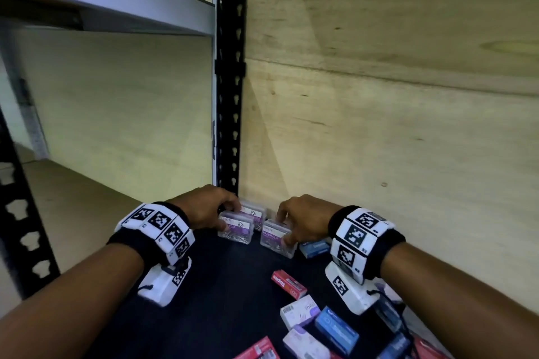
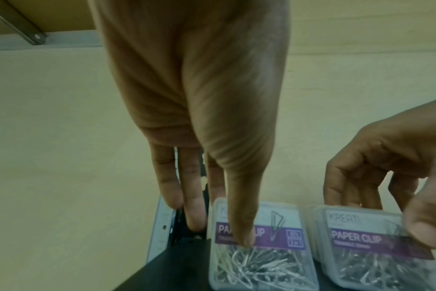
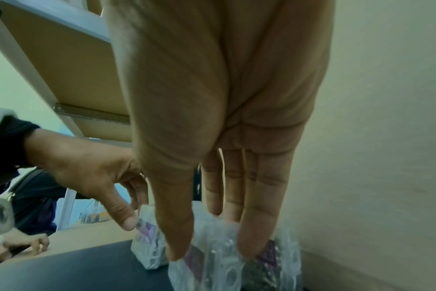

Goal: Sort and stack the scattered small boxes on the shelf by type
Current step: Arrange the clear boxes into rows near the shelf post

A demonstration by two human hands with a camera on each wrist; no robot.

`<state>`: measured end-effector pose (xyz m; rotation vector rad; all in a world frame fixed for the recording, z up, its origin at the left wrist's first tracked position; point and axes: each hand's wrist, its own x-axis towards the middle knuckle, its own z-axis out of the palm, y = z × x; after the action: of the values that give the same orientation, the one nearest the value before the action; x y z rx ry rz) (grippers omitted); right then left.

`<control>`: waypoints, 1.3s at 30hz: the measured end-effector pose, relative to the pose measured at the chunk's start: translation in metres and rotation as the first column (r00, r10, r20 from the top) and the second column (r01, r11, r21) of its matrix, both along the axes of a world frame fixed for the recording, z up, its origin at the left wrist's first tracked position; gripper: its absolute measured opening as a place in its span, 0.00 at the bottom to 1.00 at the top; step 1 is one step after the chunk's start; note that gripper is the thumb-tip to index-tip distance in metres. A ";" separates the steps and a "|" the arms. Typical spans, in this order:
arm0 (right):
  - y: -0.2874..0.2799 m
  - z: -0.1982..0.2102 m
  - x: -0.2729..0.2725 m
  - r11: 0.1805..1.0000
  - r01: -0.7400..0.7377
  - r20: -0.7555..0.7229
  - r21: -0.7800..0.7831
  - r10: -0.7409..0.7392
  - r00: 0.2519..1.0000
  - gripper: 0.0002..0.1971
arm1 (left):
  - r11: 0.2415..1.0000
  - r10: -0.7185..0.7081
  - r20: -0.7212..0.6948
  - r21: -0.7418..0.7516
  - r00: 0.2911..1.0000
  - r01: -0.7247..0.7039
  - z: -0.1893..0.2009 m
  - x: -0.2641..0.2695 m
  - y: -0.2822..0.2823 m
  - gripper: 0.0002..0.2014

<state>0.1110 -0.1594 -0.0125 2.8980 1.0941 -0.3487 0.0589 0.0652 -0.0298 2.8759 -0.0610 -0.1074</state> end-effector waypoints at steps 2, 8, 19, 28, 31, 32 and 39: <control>-0.008 0.005 0.000 0.999 0.027 -0.021 0.026 -0.027 0.999 0.21 | 0.996 0.003 0.036 0.085 0.999 -0.006 0.004 -0.004 0.001 0.26; -0.036 0.021 0.009 0.988 0.133 -0.058 -0.080 -0.138 0.989 0.17 | 0.965 -0.176 0.255 0.237 0.951 0.115 0.019 -0.024 -0.024 0.13; -0.045 0.002 0.013 0.945 0.072 0.015 -0.318 -0.070 0.997 0.23 | 0.884 -0.426 -0.138 0.144 0.894 0.444 0.001 -0.019 -0.086 0.18; -0.040 -0.009 0.023 0.930 0.022 0.056 -0.368 -0.001 0.998 0.21 | 0.889 -0.442 -0.173 0.049 0.880 0.456 -0.007 -0.014 -0.089 0.19; -0.041 -0.011 0.027 0.930 0.022 0.047 -0.367 -0.005 0.999 0.20 | 0.893 -0.439 -0.180 0.022 0.880 0.450 -0.008 -0.015 -0.091 0.18; -0.043 -0.011 0.028 0.929 0.027 0.043 -0.370 -0.012 0.999 0.19 | 0.892 -0.441 -0.185 0.016 0.878 0.451 -0.008 -0.016 -0.092 0.17; -0.063 -0.013 0.030 0.936 0.065 0.083 -0.347 -0.038 0.996 0.18 | 0.903 -0.425 -0.239 -0.053 0.873 0.425 -0.007 -0.016 -0.100 0.16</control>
<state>0.1407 -0.2226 -0.0253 2.6038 0.8453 -0.3871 0.0428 -0.0346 -0.0373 2.7730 -0.6477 -0.5450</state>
